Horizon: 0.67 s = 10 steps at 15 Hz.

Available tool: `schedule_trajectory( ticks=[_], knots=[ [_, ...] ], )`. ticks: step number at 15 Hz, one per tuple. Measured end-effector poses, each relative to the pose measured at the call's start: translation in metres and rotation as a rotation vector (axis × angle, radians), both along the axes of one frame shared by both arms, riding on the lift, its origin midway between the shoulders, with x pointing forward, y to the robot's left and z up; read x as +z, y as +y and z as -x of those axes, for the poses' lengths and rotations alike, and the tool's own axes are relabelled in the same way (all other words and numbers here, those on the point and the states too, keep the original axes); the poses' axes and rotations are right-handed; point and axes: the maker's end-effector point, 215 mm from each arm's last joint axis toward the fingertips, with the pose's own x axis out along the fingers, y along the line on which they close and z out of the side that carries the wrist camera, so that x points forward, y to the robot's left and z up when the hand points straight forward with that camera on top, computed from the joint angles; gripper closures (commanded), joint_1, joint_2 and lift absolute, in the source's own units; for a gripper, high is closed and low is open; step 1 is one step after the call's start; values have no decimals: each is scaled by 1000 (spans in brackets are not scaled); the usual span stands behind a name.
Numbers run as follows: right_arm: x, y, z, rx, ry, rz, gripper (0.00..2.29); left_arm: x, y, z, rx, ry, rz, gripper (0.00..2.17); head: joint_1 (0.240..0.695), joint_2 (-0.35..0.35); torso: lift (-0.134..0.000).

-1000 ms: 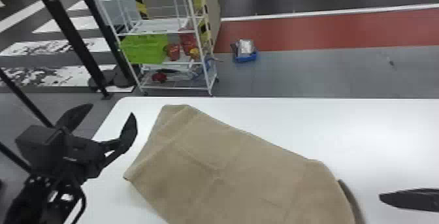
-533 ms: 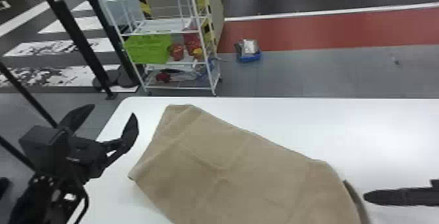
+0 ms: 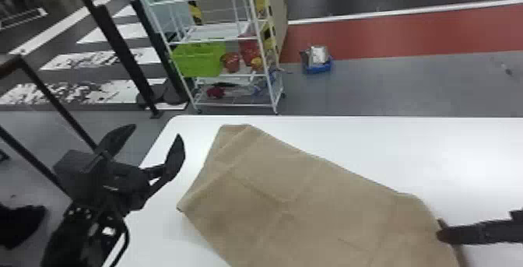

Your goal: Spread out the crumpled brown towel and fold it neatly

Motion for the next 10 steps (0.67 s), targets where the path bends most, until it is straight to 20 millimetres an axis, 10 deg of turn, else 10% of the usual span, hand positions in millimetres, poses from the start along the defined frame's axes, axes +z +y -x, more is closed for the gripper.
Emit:
schedule_trajectory(
  ticks=[10],
  knots=[
    [-15,-26,4,-26,25,57,508,-1,3,0,4,-3,4,124,695,280,-122]
  ],
)
